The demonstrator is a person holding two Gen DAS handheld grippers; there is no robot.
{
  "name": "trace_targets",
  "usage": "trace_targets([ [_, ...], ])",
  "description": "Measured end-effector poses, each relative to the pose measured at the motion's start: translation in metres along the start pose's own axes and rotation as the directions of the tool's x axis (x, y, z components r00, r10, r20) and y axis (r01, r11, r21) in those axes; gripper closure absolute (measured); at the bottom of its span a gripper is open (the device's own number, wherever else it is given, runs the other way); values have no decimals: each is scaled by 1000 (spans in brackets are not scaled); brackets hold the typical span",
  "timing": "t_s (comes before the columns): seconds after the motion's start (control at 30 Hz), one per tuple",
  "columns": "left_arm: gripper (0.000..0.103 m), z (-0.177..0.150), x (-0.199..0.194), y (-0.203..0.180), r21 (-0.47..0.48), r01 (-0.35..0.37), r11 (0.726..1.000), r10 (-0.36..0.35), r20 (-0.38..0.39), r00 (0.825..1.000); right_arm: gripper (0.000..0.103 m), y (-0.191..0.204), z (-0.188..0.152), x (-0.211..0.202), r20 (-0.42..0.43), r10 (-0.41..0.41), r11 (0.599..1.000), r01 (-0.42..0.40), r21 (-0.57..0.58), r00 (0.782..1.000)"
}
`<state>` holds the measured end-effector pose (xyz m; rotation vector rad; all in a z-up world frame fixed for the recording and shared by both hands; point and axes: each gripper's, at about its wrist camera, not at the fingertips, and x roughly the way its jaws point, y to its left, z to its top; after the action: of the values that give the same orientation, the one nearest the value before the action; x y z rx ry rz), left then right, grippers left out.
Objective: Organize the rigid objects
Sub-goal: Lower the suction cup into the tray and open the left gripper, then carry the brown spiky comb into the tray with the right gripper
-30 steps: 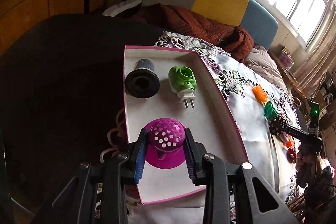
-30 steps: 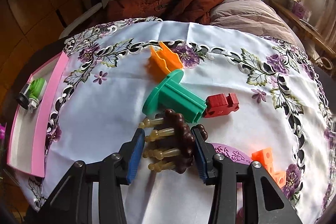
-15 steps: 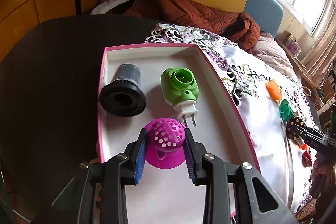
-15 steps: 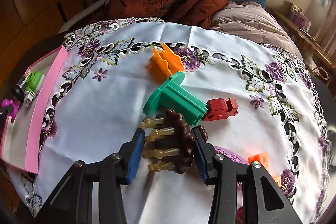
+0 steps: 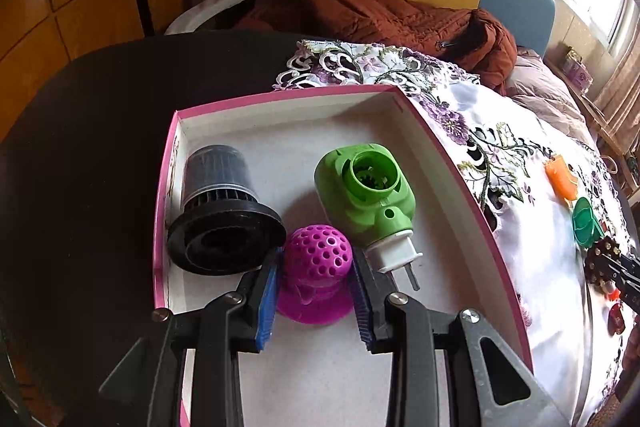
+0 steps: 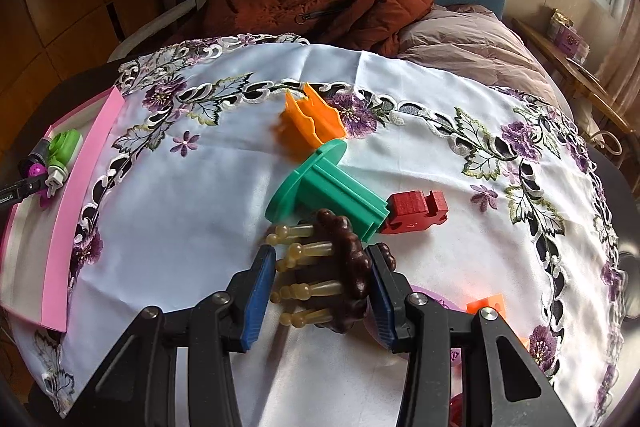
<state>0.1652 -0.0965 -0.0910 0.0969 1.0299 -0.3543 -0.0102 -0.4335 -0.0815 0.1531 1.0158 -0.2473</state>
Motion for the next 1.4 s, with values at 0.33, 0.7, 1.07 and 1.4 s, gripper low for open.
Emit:
trace_targets([
  [0.33,61,-12,-20,1,-11,11,1000,-11,5,1000,58,-1,0,0,1,-7,1000,7,4,1000],
  [0.7,61,-43,-70,0,-26,-14,1000,15,72,997,58,0,-1,-1,9,-15,1000,15,-4,1000],
  [1.07,61,-64,-103,1,-36,-28,999,31,107,994,58,1,-2,-2,14,-17,1000,17,-5,1000],
  [1.4,61,-74,-112,13,-59,-16,998,22,104,994,58,2,-1,-9,9,-2,1000,2,26,1000],
])
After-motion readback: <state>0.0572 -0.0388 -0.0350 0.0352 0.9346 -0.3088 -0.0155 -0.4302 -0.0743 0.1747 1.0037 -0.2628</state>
